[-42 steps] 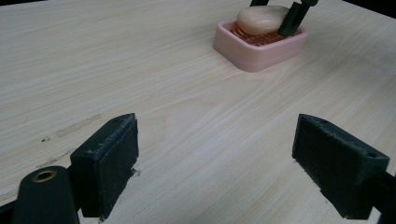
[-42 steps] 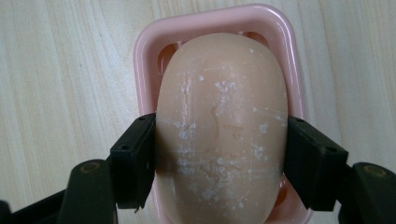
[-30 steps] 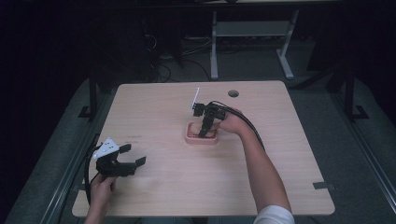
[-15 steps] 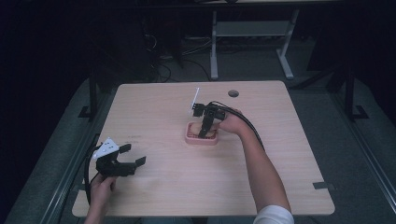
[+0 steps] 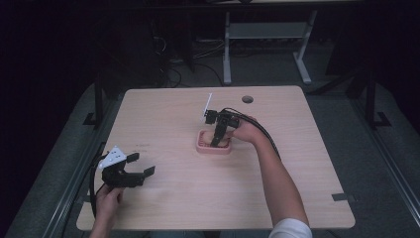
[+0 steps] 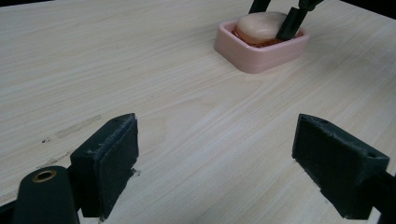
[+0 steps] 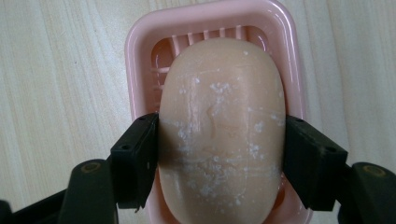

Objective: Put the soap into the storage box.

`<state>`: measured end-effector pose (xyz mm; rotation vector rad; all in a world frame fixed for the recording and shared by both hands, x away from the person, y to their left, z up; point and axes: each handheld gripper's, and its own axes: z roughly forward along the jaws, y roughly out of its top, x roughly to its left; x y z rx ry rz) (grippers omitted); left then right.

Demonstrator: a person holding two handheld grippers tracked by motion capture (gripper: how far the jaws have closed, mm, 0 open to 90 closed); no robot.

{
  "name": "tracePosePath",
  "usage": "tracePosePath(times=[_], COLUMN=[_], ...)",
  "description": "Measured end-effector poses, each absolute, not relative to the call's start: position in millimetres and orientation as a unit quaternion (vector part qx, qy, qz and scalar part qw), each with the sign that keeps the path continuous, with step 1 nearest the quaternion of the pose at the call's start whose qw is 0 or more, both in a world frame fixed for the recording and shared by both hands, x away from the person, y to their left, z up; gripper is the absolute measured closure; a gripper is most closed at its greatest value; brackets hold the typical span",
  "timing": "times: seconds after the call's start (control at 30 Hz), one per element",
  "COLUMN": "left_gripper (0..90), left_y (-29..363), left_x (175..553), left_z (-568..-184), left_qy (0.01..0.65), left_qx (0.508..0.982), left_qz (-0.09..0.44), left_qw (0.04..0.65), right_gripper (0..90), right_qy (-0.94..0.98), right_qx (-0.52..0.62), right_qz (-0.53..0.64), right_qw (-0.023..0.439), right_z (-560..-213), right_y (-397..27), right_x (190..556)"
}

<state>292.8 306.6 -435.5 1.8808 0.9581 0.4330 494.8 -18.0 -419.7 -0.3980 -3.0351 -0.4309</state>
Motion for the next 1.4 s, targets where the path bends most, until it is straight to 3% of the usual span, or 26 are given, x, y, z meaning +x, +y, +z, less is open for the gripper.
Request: tracePosePath(times=[1.4], left_gripper=[14.3], left_y=[303.4], left_x=[293.1], left_z=[-436.4], left_qy=[0.388], left_qx=[0.774], left_qz=[0.175], left_qw=[0.469], right_gripper=[27.7], right_qy=[-0.963], right_qx=[-0.175], right_qz=[-0.205], right_qw=[0.009], right_z=[-390.3], right_y=[-78.0], right_x=[471.6])
